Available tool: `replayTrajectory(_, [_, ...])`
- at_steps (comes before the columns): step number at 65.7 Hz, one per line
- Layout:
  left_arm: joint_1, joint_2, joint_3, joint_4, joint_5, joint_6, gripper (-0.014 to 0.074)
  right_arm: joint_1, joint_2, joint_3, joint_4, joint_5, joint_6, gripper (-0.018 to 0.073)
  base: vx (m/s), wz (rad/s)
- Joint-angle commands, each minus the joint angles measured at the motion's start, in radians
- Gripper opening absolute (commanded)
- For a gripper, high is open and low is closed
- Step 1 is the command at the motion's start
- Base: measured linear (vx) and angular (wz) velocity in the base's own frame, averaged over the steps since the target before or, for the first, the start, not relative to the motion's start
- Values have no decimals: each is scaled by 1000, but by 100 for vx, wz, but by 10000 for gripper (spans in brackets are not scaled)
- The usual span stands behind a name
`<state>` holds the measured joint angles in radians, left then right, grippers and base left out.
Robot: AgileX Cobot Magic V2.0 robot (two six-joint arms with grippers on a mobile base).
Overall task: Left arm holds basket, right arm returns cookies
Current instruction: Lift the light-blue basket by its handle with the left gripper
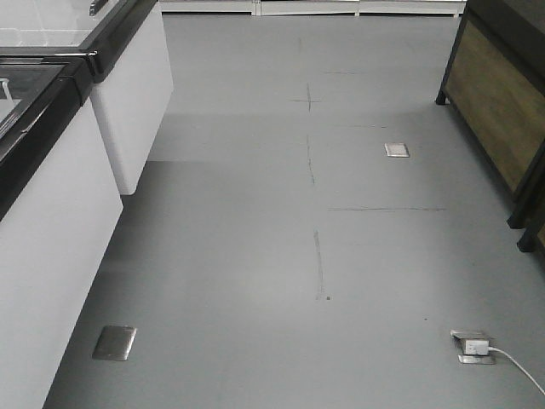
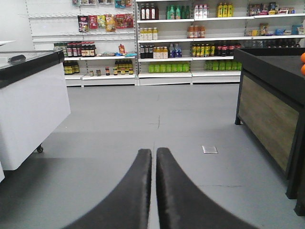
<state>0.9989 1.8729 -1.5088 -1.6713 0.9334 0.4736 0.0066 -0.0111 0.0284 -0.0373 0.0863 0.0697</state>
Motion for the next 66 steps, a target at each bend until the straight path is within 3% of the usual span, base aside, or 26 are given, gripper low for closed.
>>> replayTrajectory(1, [1, -34, -74, -112, 45, 2, 480, -7, -13, 18, -10, -72, -8, -11, 0, 0])
replayTrajectory(8, [1, -30, -79, -110, 20, -27, 356, -7, -13, 18, -10, -73, -8, -11, 0, 0])
replayTrajectory(20, [1, -25, -79, -112, 10, -92, -7, -7, -13, 18, -10, -73, -8, -11, 0, 0])
replayTrajectory(29, [1, -47, -81, -112, 7, -132, -7, -7, -13, 18, -10, -73, -8, -11, 0, 0])
replayTrajectory(44, [-28, -167, -81, -112, -12, -132, -6, -7, -13, 18, -10, -73, -8, -11, 0, 0])
replayTrajectory(66, [-197, -303, -80, -108, 92, -154, -6, -7, -13, 18, -10, -73, -8, -11, 0, 0])
